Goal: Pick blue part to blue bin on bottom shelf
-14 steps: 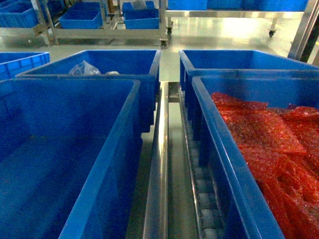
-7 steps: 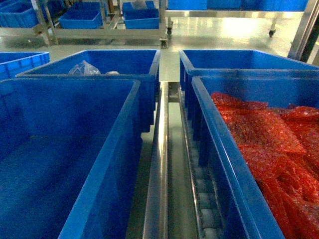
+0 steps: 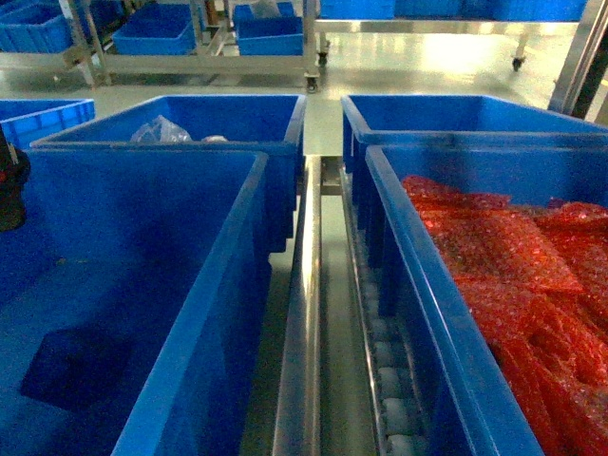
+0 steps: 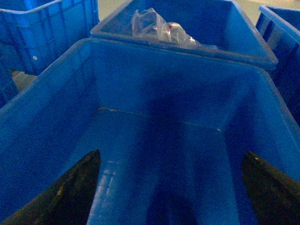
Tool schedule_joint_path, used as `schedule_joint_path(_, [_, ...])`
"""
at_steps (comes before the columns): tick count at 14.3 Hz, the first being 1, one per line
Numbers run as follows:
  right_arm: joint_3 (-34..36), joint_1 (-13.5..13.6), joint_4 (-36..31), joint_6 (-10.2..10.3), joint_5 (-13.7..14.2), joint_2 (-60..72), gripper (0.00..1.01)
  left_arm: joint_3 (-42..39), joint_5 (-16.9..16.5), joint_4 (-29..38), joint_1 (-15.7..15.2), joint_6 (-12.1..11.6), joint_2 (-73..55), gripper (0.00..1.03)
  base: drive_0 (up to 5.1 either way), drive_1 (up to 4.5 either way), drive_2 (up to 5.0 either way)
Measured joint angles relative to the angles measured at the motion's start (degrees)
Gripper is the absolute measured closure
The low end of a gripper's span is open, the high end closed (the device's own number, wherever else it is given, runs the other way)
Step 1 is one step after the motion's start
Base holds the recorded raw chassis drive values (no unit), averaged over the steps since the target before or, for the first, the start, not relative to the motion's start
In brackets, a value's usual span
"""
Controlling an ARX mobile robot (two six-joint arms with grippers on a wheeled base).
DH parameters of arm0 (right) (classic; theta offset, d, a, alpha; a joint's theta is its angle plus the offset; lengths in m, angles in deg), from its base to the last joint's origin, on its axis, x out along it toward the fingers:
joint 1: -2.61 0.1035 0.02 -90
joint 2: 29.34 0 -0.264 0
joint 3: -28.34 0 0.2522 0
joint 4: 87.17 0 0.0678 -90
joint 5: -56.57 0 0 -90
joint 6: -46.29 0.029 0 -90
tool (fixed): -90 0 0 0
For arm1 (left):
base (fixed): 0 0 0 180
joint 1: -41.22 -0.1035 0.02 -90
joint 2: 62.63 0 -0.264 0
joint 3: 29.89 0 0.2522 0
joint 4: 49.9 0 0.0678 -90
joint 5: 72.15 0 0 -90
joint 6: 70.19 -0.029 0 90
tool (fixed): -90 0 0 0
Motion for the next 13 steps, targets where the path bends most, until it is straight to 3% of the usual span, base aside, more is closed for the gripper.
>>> schedule_joint_path(1, [0.0,0.0,0.0,0.0,0.0,0.0,0.03,0.1,0.0,0.0,0.0,0.3,0.0,0.05,0.0,0.00,0.0])
schedule_joint_path(3, [0.0,0.0,0.0,0.0,0.0,0.0,0.03,0.1,0.0,0.0,0.0,0.4,0.0,0.05,0.0,0.00,0.0])
schedule_joint_path(4, [0.0,0.0,0.0,0.0,0.0,0.0,0.03,-0.7,-1.0,4.1,-0.4,-0.5,-0.5,0.07,0.0,0.00,0.0])
schedule_joint_path(5, [0.0,0.0,0.0,0.0,0.0,0.0,0.03,-3.8,-5.5,15.8,-1.8,-3.3,-1.1,0.16,0.0,0.00,0.0])
schedule_joint_path(6, [0.0,0.0,0.0,0.0,0.0,0.0,0.03,-9.3,-9.1,25.1,-3.3,-7.4,0.5,0.28,0.0,0.00,0.0])
schedule_joint_path(8, [0.0,0.0,0.0,0.0,0.0,0.0,0.03,-12.9,-10.6,29.2,-4.6,-9.4,3.0,0.39,0.0,0.00,0.0])
schedule_joint_path(13, [0.0,0.0,0.0,0.0,0.0,0.0,0.03,-15.7,-12.7,29.8,-7.0,-11.4,7.9,0.63,0.0,0.00,0.0])
